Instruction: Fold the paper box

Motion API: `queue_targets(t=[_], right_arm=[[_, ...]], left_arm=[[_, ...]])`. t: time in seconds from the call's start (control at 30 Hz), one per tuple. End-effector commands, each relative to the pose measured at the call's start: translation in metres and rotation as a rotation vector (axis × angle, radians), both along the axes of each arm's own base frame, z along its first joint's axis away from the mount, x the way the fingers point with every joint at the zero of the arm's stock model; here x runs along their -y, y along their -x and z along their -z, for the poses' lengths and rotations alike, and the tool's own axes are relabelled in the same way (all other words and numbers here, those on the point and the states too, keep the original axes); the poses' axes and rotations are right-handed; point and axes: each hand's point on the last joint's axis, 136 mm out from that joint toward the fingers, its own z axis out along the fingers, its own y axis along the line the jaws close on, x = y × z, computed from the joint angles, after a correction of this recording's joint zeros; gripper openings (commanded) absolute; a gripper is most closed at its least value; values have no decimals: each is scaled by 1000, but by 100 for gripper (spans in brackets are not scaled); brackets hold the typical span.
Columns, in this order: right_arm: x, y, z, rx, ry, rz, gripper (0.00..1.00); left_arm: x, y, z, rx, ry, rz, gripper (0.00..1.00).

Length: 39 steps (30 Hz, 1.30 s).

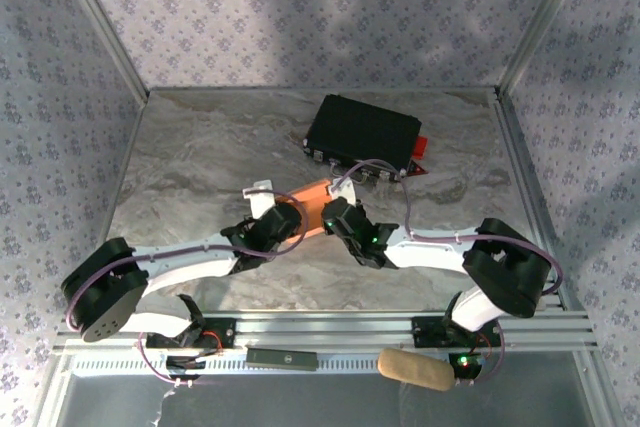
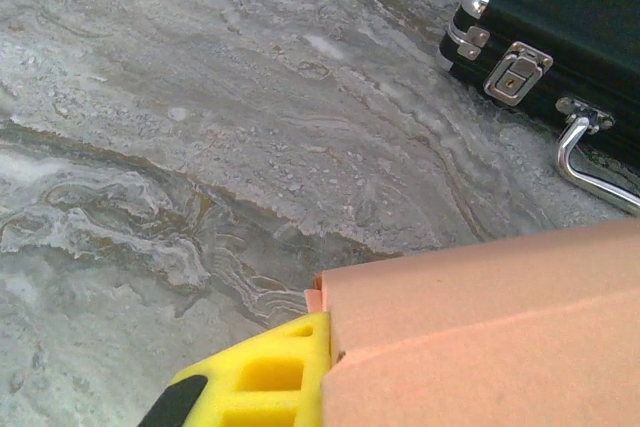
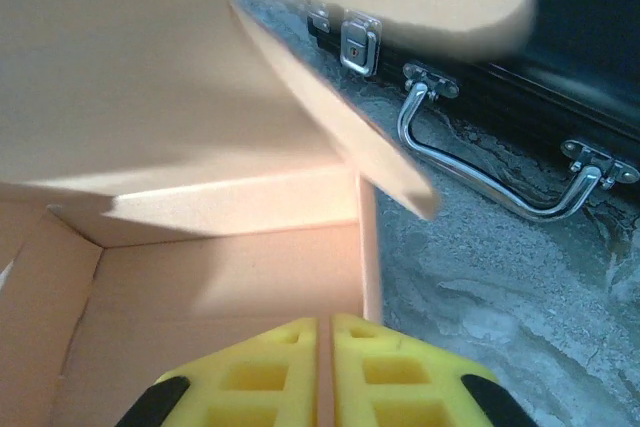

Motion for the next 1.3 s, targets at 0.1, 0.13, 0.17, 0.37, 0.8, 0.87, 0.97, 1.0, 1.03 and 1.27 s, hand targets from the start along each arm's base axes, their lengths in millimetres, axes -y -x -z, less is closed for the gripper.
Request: queue_targets(t=[0.1,0.13,0.17,0.37,0.8,0.87,0.97,1.0,1.03,1.27], right_arm=[[-4,-8,8,-51,-18,-3,7],[-5,-10,9,-58,-20,-2,7],[-4,-11,12,-67,-14,0,7],[2,-6,5,-68,-52,1,9],[55,-8,-73,-38,-297,-58,32],[67,-21,-76,-73,-336,-42,36],[67,-46,-73,-179,-358,-29,35],[65,-54,-66,-220,-345,-16,33],[60,-65,-61,-262,-341,-8,33],[11,-115,-35,-454,-360,-37,28]], left_arm=[[1,0,-19,-37,-32,-30,0],[2,-1,-22,-36,-41,-30,0],[2,-3,-23,-37,-55,-36,0],[-4,-9,-19,-77,-185,-71,0],[-33,-30,-33,-145,-348,218,0],[-36,-35,-31,-169,-355,301,0],[-39,-41,-23,-198,-404,403,0],[-39,-43,-20,-206,-420,425,0],[-39,-45,-18,-211,-429,443,0],[-35,-56,-25,-180,-394,480,0]])
